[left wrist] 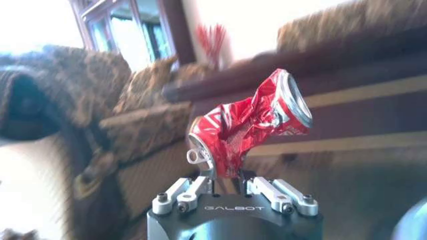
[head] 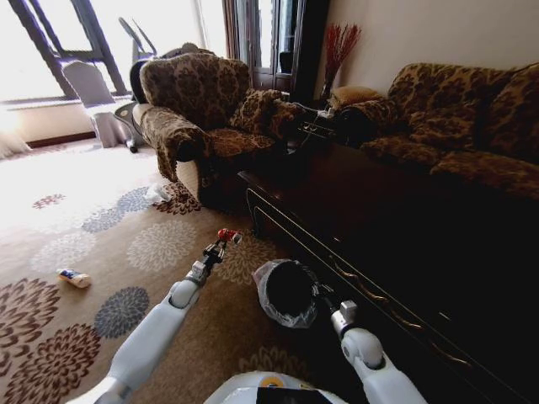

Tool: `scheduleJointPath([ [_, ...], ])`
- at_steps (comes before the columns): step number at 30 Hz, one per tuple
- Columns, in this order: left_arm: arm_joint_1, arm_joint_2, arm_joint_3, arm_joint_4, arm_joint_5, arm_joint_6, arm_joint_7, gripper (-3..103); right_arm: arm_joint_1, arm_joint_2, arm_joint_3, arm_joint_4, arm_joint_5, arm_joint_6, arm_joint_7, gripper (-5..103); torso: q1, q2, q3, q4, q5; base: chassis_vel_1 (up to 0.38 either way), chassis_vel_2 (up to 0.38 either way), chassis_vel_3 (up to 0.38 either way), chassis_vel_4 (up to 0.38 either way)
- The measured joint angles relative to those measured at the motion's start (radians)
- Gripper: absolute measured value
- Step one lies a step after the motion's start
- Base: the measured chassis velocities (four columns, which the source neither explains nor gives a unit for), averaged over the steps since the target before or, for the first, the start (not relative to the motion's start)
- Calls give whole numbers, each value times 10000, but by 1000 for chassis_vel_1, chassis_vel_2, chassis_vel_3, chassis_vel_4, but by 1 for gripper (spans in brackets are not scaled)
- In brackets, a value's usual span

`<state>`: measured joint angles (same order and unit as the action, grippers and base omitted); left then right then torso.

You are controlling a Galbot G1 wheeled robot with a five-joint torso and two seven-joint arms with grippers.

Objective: Pick up the trash from the ground and place it into the trash bin.

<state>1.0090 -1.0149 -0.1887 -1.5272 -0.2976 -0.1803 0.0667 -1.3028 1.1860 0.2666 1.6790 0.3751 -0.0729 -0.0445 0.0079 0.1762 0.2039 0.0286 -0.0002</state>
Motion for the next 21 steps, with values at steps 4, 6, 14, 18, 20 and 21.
scheduleJointPath([
  [4, 250, 356, 14, -1079, -762, 10, 298, 22, 581, -43, -441, -196, 196, -110, 49, 4, 0, 0, 0, 2, -1, 0, 0, 0, 0],
  [6, 425, 647, -3, -1839, -1064, 1, 498, 22, 1132, -49, -845, -442, 334, -197, 98, 4, 0, 0, 0, 3, 3, 0, 0, 0, 0],
  [14, 869, 1358, -451, -3057, -1386, -214, 923, 22, 2237, 84, -1625, -1227, 522, -269, 214, 4, 0, 0, 1, 2, 1, 0, 0, 0, 0],
  [18, 1295, 1894, -953, -3454, -1089, -705, 1516, 22, 2737, 252, -2080, -1582, 572, -283, 252, 4, 0, 0, 0, 5, 0, 0, 0, 0, 0],
  [20, 1350, 2028, -1076, -3454, -889, -910, 1699, 22, 2869, 286, -2207, -1699, 581, -283, 252, 4, 0, 0, 0, 4, -1, 0, 0, 0, 0],
  [21, 1380, 2135, -1150, -3454, -726, -1055, 1796, 22, 2960, 306, -2287, -1779, 593, -286, 253, 4, 0, 0, 0, 4, 1, 0, 0, 0, 0],
])
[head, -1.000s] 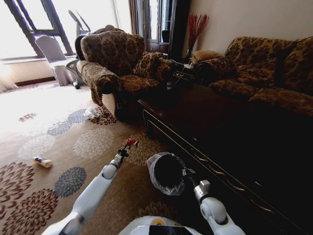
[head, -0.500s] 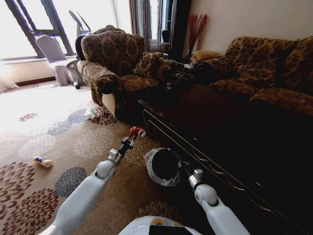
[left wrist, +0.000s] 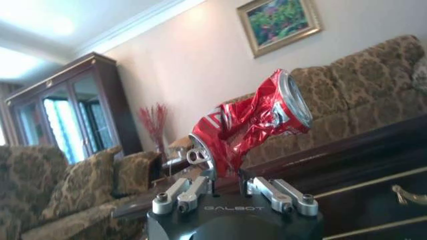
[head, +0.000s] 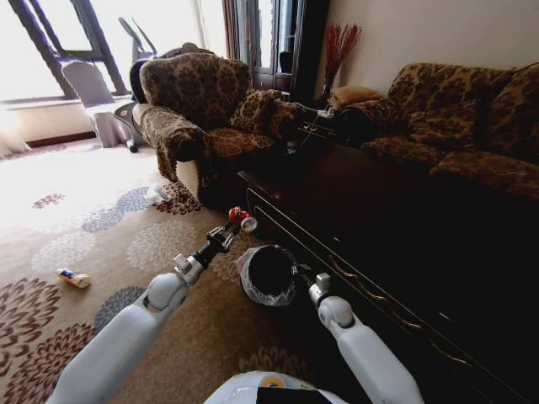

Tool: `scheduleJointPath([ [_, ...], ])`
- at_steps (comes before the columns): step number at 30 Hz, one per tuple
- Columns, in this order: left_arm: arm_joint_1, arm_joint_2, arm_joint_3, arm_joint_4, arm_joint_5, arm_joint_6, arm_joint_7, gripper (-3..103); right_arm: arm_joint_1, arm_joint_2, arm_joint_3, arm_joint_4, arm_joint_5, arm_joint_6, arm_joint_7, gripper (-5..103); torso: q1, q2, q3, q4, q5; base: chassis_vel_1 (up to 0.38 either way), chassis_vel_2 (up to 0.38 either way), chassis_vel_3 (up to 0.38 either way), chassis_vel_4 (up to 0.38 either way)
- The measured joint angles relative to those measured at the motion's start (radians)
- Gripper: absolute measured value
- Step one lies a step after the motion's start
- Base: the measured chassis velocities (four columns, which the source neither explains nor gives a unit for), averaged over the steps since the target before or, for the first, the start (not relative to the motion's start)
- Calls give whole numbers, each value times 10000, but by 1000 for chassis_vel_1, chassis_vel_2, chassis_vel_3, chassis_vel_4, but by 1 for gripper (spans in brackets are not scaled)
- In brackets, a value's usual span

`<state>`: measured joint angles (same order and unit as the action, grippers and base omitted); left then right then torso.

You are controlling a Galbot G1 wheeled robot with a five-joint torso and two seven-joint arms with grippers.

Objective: Pick up the trash from the ground and place it into the trash bin.

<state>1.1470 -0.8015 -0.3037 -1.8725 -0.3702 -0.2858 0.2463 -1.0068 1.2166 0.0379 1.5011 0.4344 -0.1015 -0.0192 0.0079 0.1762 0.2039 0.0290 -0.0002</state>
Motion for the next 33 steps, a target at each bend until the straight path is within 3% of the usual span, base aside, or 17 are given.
scheduleJointPath([
  [14, -433, 905, 80, 602, 2392, -1980, 1289, 22, 669, 3, -596, -466, 209, -255, 64, 4, 0, 0, 0, -2, 0, 0, 0, 0, 0],
  [33, -492, 711, 582, 1275, 4140, -2943, 1810, 22, 1227, -212, -1064, -389, 945, -795, 229, 4, 0, 0, -1, -1, 3, 0, 0, 0, 0],
])
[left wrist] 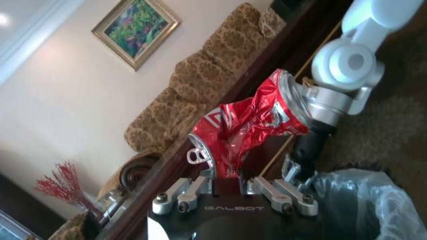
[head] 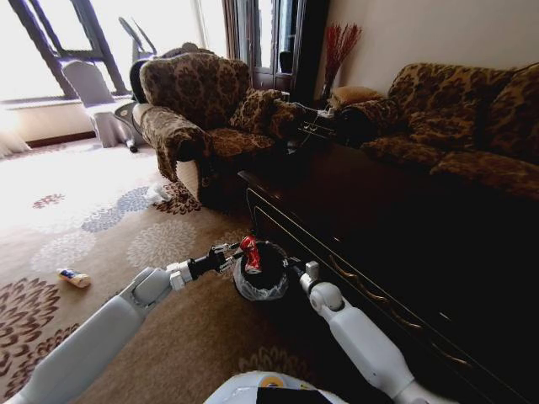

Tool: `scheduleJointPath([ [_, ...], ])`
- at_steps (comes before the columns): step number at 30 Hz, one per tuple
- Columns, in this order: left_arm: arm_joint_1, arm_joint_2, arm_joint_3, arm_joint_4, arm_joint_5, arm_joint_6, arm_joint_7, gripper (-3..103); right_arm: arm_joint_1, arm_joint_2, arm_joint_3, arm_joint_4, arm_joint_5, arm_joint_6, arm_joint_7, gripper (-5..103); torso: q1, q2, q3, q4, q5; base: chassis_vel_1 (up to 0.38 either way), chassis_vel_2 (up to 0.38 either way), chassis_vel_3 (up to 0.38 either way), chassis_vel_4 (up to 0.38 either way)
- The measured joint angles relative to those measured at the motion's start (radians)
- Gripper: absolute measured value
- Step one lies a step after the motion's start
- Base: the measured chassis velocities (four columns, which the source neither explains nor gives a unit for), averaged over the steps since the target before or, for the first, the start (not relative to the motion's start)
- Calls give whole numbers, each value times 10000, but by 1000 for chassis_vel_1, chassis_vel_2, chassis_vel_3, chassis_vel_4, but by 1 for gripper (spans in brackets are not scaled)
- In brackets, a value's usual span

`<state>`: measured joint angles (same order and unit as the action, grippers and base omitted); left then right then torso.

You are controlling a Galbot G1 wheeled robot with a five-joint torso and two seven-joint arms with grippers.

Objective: Pick up the trash from the ground and place it into the trash bin.

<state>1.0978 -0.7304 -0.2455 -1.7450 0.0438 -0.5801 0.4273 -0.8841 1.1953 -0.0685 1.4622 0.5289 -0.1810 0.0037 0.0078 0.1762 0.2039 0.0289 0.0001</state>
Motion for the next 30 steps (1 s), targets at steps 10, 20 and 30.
scheduleJointPath([
  [10, -4, -492, 51, 927, 1270, -789, 76, 22, 12, 35, -151, 30, 190, -174, 39, 4, 0, 0, 0, 0, -1, 0, 0, 0, 0],
  [20, -414, -603, 232, 1074, 1809, -947, 118, 22, -90, -121, -323, 140, 124, -275, 28, 4, 0, 0, 0, -2, -1, 0, 0, 0, 0],
  [30, -497, -602, 277, 1218, 1849, -914, 165, 36, -42, -164, -362, 207, 121, -290, 17, 4, 0, 0, 0, -1, -1, 0, 0, 0, 0],
])
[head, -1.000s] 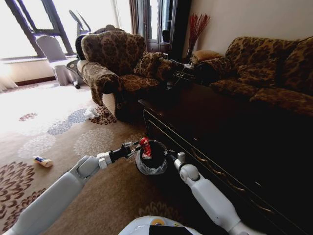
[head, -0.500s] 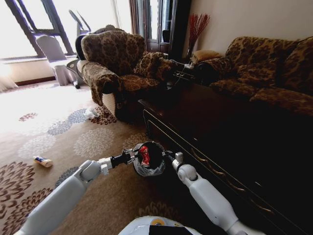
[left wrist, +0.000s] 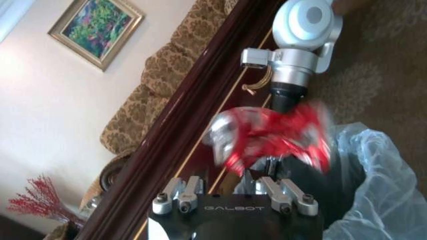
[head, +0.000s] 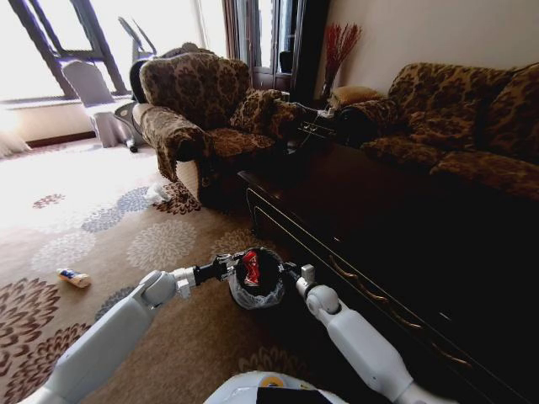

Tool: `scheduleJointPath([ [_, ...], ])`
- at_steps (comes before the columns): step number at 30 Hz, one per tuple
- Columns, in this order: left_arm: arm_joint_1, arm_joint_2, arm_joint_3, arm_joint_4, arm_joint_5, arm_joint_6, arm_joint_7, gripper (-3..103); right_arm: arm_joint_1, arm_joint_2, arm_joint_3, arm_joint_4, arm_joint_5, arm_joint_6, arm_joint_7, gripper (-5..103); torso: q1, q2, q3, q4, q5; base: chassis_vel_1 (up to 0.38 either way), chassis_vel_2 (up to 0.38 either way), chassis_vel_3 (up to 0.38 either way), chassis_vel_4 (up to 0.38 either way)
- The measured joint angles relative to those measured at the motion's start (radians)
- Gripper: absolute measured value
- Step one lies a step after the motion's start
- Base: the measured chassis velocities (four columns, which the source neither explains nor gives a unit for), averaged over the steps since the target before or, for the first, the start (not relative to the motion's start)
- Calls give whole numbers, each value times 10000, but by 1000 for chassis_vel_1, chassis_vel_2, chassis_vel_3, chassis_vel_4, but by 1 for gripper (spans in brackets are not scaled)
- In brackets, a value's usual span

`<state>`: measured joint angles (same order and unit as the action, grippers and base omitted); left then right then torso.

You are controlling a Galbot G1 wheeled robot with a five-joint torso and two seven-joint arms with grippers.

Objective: Pick up the trash from the ground and place it into the trash bin.

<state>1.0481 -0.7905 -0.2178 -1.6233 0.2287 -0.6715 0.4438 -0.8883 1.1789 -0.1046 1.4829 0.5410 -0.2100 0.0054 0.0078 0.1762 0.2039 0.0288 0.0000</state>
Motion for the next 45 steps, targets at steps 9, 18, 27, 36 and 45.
scheduleJointPath([
  [9, -86, -87, 5, 128, 25, 18, -207, 75, -31, -98, 3, 71, 68, 2, -20, 4, 0, 0, 0, 0, 0, 0, 0, 0, 0],
  [18, 1214, -286, -517, -535, -2654, 1211, -1240, 100, -694, -516, 366, 767, 113, -74, -142, 4, 0, 0, -1, 1, -1, 0, 0, 0, 0],
  [27, 3181, -1422, -1379, -2415, -5209, 4201, -4373, 100, -1524, -844, 1049, 1519, -378, 546, -355, 4, -2, 0, -1, 0, 3, 0, 0, 0, 0],
  [36, 4606, -3942, -2342, -4080, -5600, 6063, -5580, 100, -2092, -941, 1568, 2643, -447, 871, -388, 4, -2, 1, -2, 0, 5, 0, 0, 0, 0],
  [45, 5475, -5437, -3015, -4089, -5321, 5973, -5520, 100, -3178, -1117, 2074, 3680, -496, 878, -617, 4, -2, 1, -2, 1, 3, 0, 0, 0, 0],
])
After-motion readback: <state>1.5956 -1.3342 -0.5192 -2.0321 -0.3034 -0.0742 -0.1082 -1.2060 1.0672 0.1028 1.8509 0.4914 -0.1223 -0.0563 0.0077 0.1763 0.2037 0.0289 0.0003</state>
